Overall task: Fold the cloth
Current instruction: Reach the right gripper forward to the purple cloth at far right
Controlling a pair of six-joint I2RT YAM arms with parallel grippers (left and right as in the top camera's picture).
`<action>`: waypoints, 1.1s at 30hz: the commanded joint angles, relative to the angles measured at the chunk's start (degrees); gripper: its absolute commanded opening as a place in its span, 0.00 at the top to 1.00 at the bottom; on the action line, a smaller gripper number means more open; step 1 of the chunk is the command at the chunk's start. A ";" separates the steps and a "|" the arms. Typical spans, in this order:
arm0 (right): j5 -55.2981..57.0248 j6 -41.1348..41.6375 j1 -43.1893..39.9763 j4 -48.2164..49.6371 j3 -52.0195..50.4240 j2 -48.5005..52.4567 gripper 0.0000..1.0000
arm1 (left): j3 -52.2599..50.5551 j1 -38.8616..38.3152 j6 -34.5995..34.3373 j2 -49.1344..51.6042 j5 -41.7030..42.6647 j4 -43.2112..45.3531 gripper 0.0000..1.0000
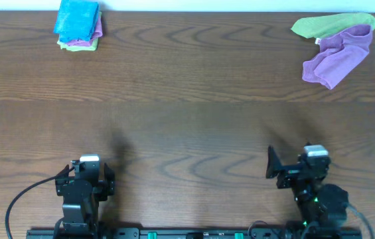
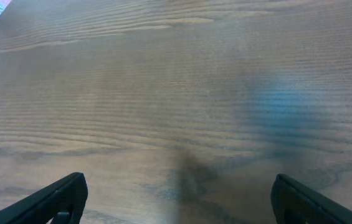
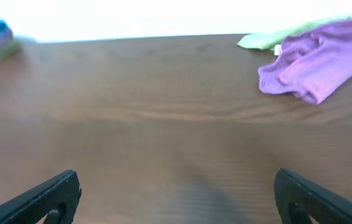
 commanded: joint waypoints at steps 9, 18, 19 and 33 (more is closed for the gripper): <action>21.18 19.50 -1.07 10.49 -0.11 0.31 0.01 | -0.46 0.39 0.35 -0.33 -1.05 -0.17 0.05; 14.29 19.58 -7.28 23.67 0.11 18.29 0.01 | -0.44 0.39 0.35 -0.33 -1.05 -0.17 0.05; 13.33 19.58 -8.20 26.34 0.33 21.38 0.01 | -0.46 0.39 0.35 -0.33 -1.05 -0.17 0.05; 6.73 15.89 -18.25 38.45 19.10 64.50 0.01 | -0.46 0.39 0.35 -0.33 -1.05 -0.17 0.05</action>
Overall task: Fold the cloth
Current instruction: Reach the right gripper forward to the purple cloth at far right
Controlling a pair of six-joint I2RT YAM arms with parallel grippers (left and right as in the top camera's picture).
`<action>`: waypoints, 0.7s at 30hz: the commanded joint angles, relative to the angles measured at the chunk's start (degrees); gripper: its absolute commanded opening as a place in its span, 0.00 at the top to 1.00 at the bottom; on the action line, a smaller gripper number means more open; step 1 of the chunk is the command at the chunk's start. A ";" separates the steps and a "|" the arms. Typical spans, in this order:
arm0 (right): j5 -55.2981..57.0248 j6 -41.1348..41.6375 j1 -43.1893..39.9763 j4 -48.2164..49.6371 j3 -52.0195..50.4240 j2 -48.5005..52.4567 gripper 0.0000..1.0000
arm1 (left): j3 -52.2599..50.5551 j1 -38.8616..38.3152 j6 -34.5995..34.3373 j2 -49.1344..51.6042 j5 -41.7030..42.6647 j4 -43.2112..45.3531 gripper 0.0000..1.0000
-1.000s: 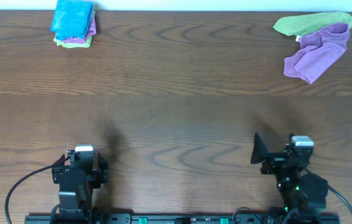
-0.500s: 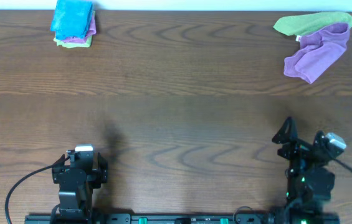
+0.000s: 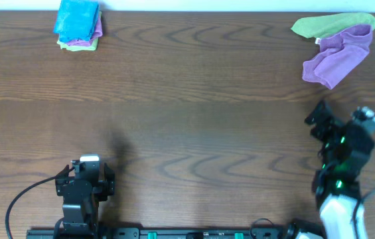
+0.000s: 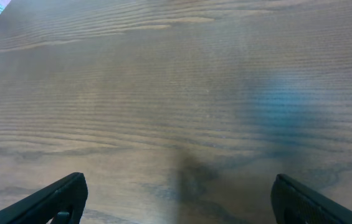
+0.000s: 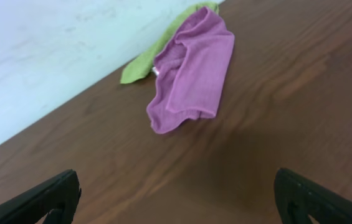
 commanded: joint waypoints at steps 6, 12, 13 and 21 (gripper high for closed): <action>-5.68 -2.73 -4.42 0.04 16.94 23.98 0.01 | -0.44 0.39 0.35 -0.33 -1.05 -0.07 0.05; -10.67 -2.71 -6.03 0.02 29.05 38.93 0.01 | -0.44 0.39 0.35 -0.33 -1.05 -0.07 0.05; -11.67 -2.73 -6.08 0.02 31.19 41.22 0.01 | -0.46 0.39 0.35 -0.33 -1.05 -0.07 0.05; -19.10 -2.69 -5.31 -0.28 45.94 55.08 0.04 | -0.44 0.39 0.35 -0.33 -1.05 -0.07 0.05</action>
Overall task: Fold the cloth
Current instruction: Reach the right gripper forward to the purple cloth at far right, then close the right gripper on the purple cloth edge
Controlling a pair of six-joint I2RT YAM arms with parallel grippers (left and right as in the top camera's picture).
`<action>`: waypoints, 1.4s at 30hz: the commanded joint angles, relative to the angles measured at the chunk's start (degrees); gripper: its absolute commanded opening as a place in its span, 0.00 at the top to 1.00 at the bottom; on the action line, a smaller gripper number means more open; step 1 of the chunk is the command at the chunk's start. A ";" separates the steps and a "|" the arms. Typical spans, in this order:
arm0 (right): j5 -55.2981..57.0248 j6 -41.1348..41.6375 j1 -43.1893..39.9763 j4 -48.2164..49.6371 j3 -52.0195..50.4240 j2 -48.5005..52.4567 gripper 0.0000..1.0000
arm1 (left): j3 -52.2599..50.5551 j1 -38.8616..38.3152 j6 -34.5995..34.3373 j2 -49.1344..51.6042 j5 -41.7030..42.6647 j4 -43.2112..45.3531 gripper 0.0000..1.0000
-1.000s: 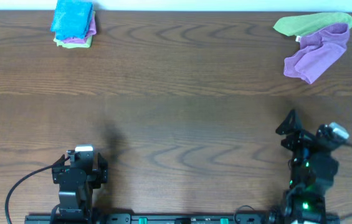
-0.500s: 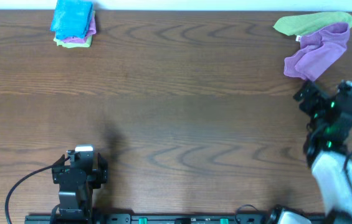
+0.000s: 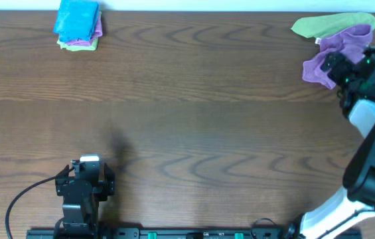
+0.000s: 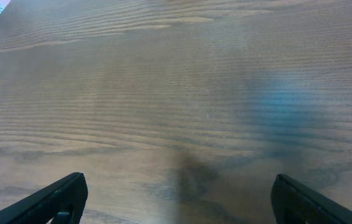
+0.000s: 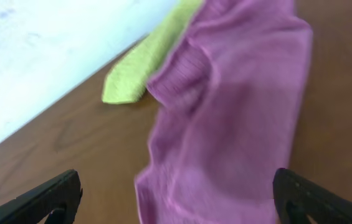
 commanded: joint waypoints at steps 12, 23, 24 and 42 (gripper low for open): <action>-2.75 -7.19 5.88 -12.63 16.68 10.73 0.08 | -0.44 0.39 0.35 -0.33 -1.05 -0.09 0.05; 8.83 -9.73 7.23 -20.31 16.68 10.73 0.19 | -0.46 0.39 0.35 -0.33 -1.05 -0.09 0.05; 10.21 -9.73 7.26 -20.79 16.68 10.73 0.18 | -0.44 0.39 0.35 -0.33 -1.05 -0.09 0.05; 13.79 -18.75 7.93 -24.02 16.68 11.67 0.30 | -0.46 0.39 0.35 -0.33 -1.05 -0.09 0.05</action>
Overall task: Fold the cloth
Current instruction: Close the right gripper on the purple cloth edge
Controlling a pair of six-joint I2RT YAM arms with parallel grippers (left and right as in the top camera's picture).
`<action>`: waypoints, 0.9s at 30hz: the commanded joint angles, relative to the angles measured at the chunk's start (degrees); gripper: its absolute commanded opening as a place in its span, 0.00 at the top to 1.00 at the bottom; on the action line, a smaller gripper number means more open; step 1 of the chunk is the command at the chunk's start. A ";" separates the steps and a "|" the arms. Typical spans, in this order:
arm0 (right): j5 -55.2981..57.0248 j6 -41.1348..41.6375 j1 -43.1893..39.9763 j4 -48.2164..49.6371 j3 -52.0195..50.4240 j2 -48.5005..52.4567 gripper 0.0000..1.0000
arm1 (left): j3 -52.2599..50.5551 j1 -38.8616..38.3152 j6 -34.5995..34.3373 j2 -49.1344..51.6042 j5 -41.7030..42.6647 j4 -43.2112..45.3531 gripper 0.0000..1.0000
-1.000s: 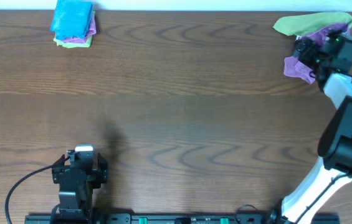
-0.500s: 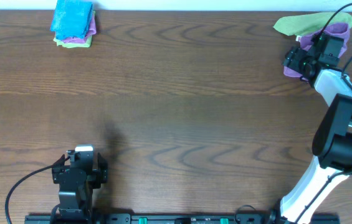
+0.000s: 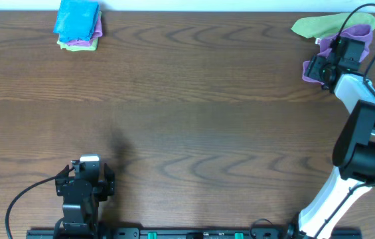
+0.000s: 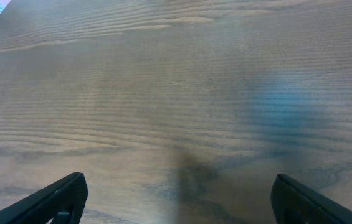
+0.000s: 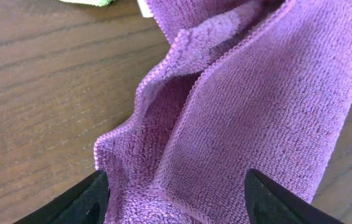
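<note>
A crumpled purple cloth [image 3: 360,34] lies at the table's back right, overlapping a green cloth [image 3: 320,25]. My right gripper [image 3: 314,68] is down at the purple cloth's near left end. In the right wrist view the purple cloth [image 5: 250,106] fills the frame, and the open right gripper [image 5: 177,198] has one finger on each side of its folded edge. My left gripper [image 3: 84,178] rests at the front left. It stands open over bare wood in its own view [image 4: 179,194].
A stack of folded cloths [image 3: 77,25], blue on top, sits at the back left. The white wall runs along the table's far edge [image 3: 187,12]. The right arm stretches along the right side of the table.
My right gripper has moved in lower and closer onto the purple cloth, whose near end now lies between its fingers. The jaws stand somewhat narrower but still open. The left arm has not moved.
Both grippers first sat open at the front edge. The right one was then out at the right side, facing the purple and green cloths. Later it was just short of the purple cloth, and now straddles its near end. The left gripper stayed put.
</note>
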 commanded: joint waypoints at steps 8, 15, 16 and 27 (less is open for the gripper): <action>1.20 -2.73 0.55 -0.15 1.16 2.67 0.34 | -0.44 0.39 0.33 -0.33 -1.05 -0.07 0.05; 1.73 -2.86 0.55 0.26 1.16 3.08 0.46 | -0.44 0.39 0.33 -0.33 -1.05 -0.07 0.05; 1.73 -2.86 0.55 0.33 1.18 3.08 0.50 | -0.46 0.39 0.33 -0.33 -1.05 -0.07 0.05; 1.92 -2.40 0.55 0.76 1.20 3.02 0.99 | -0.46 0.39 0.33 -0.33 -1.05 -0.07 0.05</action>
